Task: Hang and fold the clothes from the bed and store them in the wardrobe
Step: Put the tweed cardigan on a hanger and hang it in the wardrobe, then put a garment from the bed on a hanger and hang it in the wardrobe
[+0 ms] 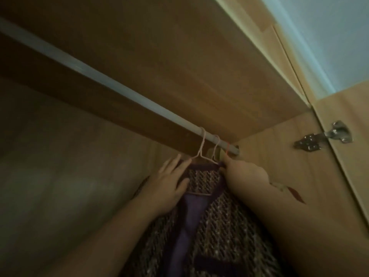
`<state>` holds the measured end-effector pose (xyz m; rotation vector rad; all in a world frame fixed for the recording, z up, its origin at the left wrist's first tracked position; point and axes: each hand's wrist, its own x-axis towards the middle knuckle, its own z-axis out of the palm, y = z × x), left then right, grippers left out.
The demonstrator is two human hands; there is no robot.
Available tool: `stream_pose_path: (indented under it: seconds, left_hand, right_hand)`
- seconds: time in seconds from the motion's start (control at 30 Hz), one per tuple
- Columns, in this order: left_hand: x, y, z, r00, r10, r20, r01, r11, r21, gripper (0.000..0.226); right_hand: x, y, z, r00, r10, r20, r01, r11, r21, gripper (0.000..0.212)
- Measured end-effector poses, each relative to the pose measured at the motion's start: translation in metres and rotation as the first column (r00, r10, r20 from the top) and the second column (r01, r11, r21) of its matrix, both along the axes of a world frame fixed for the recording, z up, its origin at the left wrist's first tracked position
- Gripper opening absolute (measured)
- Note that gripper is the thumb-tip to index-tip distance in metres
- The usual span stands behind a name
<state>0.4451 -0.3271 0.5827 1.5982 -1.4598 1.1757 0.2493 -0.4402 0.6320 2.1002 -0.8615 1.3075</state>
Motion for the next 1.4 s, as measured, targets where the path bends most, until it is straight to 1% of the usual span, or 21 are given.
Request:
stream_pose_path:
  seconds: [0.07,0.13,0.23,0.33,0.4,0.5,0.6,0.67,0.73,0.8,0.87,0.97,1.1,1.2,1.27,1.4]
  left_hand:
    - [-0.003,0.005,-0.014,1.0,-0.007,-0.012,0.007,1.0,-0.016,0.057]
    - [-0.019,0.014,-0.026,1.0,-0.014,-0.028,0.013,1.0,-0.023,0.057]
    - [-0.06,0.031,-0.043,0.998,-0.041,-0.037,0.041,0.999,-0.002,0.054]
    - [-0.109,0.039,-0.063,0.998,-0.051,-0.04,0.054,0.996,0.077,0.054]
    - [-0.148,0.037,-0.08,0.998,-0.063,-0.025,0.066,0.99,0.122,0.054]
    - [-0.218,0.029,-0.121,0.994,-0.107,0.016,0.103,0.979,0.175,0.056]
    - [-0.294,0.02,-0.189,0.985,-0.117,0.125,0.089,0.974,0.207,0.058]
    - [-0.354,0.017,-0.253,0.972,-0.184,0.143,0.14,0.952,0.272,0.059]
    - [-0.421,0.017,-0.319,0.958,-0.278,0.066,0.227,0.883,0.411,0.058]
    - [-0.492,0.018,-0.382,0.934,-0.353,-0.051,0.319,0.762,0.563,0.059]
    - [-0.562,0.019,-0.438,0.897,-0.422,-0.13,0.396,0.638,0.661,0.062]
    - [-0.662,0.023,-0.512,0.823,-0.526,-0.213,0.487,0.462,0.741,0.065]
    - [-0.778,0.031,-0.58,0.731,-0.628,-0.268,0.53,0.276,0.802,0.067]
    - [-0.845,0.037,-0.615,0.687,-0.652,-0.321,0.53,0.148,0.835,0.068]
    - [-0.879,0.04,-0.639,0.669,-0.651,-0.359,0.515,0.058,0.855,0.069]
    - [-0.934,0.032,-0.68,0.625,-0.664,-0.41,0.494,-0.07,0.867,0.077]
  right_hand:
    - [-0.007,0.002,-0.007,1.0,-0.025,0.0,0.025,0.999,0.037,0.031]
    - [-0.019,0.011,-0.013,0.999,-0.041,-0.028,0.041,0.999,0.015,0.032]
    - [-0.047,0.029,-0.035,0.996,-0.048,-0.081,0.04,0.995,-0.092,0.046]
    - [-0.093,0.041,-0.076,0.996,-0.015,-0.085,0.007,0.996,-0.091,0.055]
    - [-0.137,0.041,-0.114,0.997,-0.033,-0.069,0.029,0.997,-0.069,0.057]
    - [-0.219,0.034,-0.191,0.992,-0.089,-0.092,0.09,0.996,0.006,0.057]
    - [-0.315,0.032,-0.278,0.973,-0.203,-0.107,0.214,0.971,0.108,0.061]
    - [-0.385,0.039,-0.343,0.959,-0.258,-0.117,0.277,0.94,0.199,0.06]
    - [-0.458,0.056,-0.412,0.947,-0.289,-0.143,0.319,0.903,0.288,0.058]
    - [-0.526,0.082,-0.478,0.934,-0.321,-0.155,0.356,0.862,0.361,0.058]
    - [-0.59,0.115,-0.537,0.907,-0.385,-0.169,0.417,0.771,0.481,0.06]
    - [-0.68,0.169,-0.604,0.839,-0.492,-0.232,0.519,0.594,0.615,0.062]
    - [-0.775,0.231,-0.658,0.738,-0.598,-0.313,0.597,0.363,0.715,0.063]
    - [-0.824,0.261,-0.685,0.68,-0.649,-0.341,0.6,0.226,0.768,0.068]
    - [-0.851,0.274,-0.701,0.654,-0.684,-0.324,0.572,0.166,0.804,0.068]
    - [-0.899,0.281,-0.73,0.594,-0.757,-0.272,0.53,0.114,0.84,0.066]
